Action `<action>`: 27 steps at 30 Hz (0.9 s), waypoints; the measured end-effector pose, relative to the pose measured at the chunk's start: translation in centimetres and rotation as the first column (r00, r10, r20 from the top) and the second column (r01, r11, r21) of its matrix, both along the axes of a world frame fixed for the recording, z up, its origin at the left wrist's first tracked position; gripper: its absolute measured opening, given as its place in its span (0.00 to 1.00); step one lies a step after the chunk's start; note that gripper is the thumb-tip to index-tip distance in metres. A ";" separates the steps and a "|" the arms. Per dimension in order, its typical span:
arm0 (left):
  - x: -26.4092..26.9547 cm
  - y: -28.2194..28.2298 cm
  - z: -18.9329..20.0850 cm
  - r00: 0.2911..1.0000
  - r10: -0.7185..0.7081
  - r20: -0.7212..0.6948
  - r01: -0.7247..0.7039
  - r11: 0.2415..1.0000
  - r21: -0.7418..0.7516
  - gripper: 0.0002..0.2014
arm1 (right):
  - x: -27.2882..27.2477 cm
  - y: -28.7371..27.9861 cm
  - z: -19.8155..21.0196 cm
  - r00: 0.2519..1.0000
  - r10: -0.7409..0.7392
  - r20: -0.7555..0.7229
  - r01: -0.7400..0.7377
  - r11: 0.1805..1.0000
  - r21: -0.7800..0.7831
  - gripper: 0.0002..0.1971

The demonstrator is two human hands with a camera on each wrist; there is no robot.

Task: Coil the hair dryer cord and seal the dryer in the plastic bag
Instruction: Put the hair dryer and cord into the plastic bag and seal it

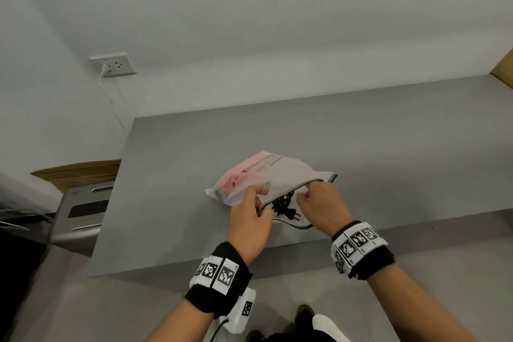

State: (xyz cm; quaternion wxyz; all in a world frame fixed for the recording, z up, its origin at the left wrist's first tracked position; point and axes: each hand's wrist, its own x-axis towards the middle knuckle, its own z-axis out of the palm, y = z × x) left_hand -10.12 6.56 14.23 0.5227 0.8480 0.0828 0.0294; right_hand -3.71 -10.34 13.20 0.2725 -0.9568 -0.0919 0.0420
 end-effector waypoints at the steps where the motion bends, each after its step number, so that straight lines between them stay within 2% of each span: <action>1: 0.0 0.0 0.0 1.000 0.006 0.006 -0.006 1.000 -0.007 0.16 | -0.6 -0.8 0.5 0.998 -0.027 0.056 0.025 0.999 0.025 0.14; 3: 0.1 -0.1 0.0 1.000 0.012 0.011 -0.012 0.999 -0.033 0.16 | -1.8 -2.2 0.7 0.983 -0.104 0.153 0.089 0.991 0.102 0.13; 4: 0.2 -0.2 0.0 1.000 0.013 0.011 -0.013 0.999 -0.044 0.16 | -2.1 -2.8 0.1 0.976 -0.153 0.156 0.134 0.982 0.131 0.15; 5: 0.2 -0.2 -0.1 1.000 0.013 0.012 -0.013 0.999 -0.048 0.16 | -2.5 -3.3 -0.4 0.973 -0.210 0.097 0.195 0.969 0.150 0.20; 7: 0.3 -0.4 -0.2 1.000 0.008 0.016 -0.007 0.999 -0.052 0.17 | -3.2 -4.1 -1.4 0.947 -0.298 -0.117 0.313 0.938 0.146 0.33; 9: 0.2 -0.7 -0.2 1.000 -0.013 0.009 0.014 0.998 -0.062 0.17 | -4.1 -4.6 -2.5 0.860 -0.331 -0.388 0.423 0.888 0.180 0.41; 10: 0.1 -0.7 -0.2 1.000 -0.027 0.004 0.027 0.997 -0.067 0.17 | -4.4 -4.6 -3.0 0.794 -0.327 -0.512 0.503 0.827 0.252 0.41; 11: 0.1 -0.8 -0.3 0.999 -0.038 -0.002 0.038 0.997 -0.071 0.17 | -4.8 -4.5 -3.4 0.726 -0.298 -0.620 0.593 0.727 0.345 0.38; 12: 0.1 -0.8 -0.5 0.999 -0.048 -0.004 0.047 0.996 -0.073 0.17 | -5.0 -4.4 -3.4 0.665 -0.246 -0.705 0.678 0.594 0.432 0.35; 13: 0.1 -0.9 -0.7 0.998 -0.057 -0.002 0.057 0.996 -0.066 0.16 | -5.1 -4.4 -3.3 0.630 -0.167 -0.759 0.731 0.457 0.506 0.33; 14: 0.0 -0.9 -0.9 0.997 -0.075 0.004 0.075 0.996 -0.047 0.15 | -4.9 -4.4 -3.1 0.626 -0.096 -0.774 0.749 0.353 0.561 0.32; 15: -0.1 -1.0 -1.1 0.994 -0.107 0.006 0.107 0.994 -0.014 0.14 | -4.4 -4.3 -2.9 0.638 -0.070 -0.767 0.743 0.320 0.588 0.30; 16: -0.3 -1.1 -1.2 0.988 -0.156 -0.001 0.156 0.988 0.018 0.12 | -3.8 -4.2 -2.7 0.653 -0.091 -0.752 0.728 0.348 0.591 0.27; 18: -0.8 -1.3 -1.5 0.946 -0.314 -0.075 0.318 0.947 0.053 0.12 | -2.3 -3.6 -2.1 0.713 -0.200 -0.672 0.657 0.524 0.542 0.14; 19: -1.2 -1.5 -1.5 0.904 -0.408 -0.129 0.419 0.905 0.071 0.13 | -1.5 -3.2 -1.8 0.753 -0.240 -0.613 0.608 0.611 0.508 0.07; 20: -1.5 -1.6 -1.4 0.851 -0.494 -0.178 0.515 0.852 0.097 0.14 | -0.7 -2.9 -1.7 0.787 -0.264 -0.558 0.563 0.677 0.474 0.05; 21: -1.8 -1.7 -1.2 0.804 -0.556 -0.211 0.586 0.801 0.124 0.15 | 0.0 -2.6 -1.6 0.817 -0.279 -0.505 0.522 0.728 0.443 0.07; 22: -1.8 -1.6 -0.9 0.778 -0.589 -0.221 0.623 0.769 0.142 0.15 | 0.8 -2.2 -1.2 0.847 -0.288 -0.446 0.482 0.769 0.420 0.09; 24: -1.6 -1.2 -0.2 0.769 -0.603 -0.210 0.635 0.760 0.143 0.14 | 1.8 -1.4 0.5 0.901 -0.299 -0.314 0.412 0.817 0.403 0.10; 27: -0.7 0.0 1.4 0.758 -0.628 -0.175 0.652 0.742 0.159 0.13 | 3.2 -0.4 3.8 0.943 -0.314 -0.114 0.331 0.833 0.443 0.09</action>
